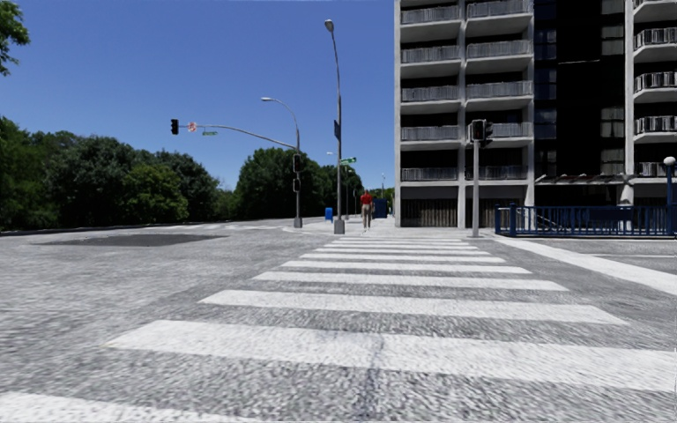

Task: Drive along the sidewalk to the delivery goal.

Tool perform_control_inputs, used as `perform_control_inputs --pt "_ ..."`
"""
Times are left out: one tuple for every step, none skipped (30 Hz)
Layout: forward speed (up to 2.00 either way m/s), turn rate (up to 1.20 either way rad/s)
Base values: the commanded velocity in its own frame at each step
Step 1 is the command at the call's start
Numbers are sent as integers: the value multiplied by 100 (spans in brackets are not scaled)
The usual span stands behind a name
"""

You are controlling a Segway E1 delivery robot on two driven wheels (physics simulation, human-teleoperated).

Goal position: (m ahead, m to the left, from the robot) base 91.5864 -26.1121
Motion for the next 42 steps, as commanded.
perform_control_inputs --pt "200 -28" --pt "200 -33" --pt "200 -35" --pt "200 -37" --pt "200 -37" --pt "200 -38" --pt "200 -38" --pt "200 -38" --pt "200 -38" --pt "200 -38" --pt "200 -38" --pt "200 -38" --pt "200 -38" --pt "200 -38" --pt "200 -38" --pt "200 -38" --pt "200 -38" --pt "200 -28" --pt "200 0" --pt "200 0" --pt "200 0" --pt "200 0" --pt "200 0" --pt "200 0" --pt "200 0" --pt "200 0" --pt "200 0" --pt "200 0" --pt "200 0" --pt "200 0" --pt "200 0" --pt "200 0" --pt "200 0" --pt "200 0" --pt "200 0" --pt "200 0" --pt "200 0" --pt "200 0" --pt "200 0" --pt "200 0" --pt "200 -3" --pt "200 -23"
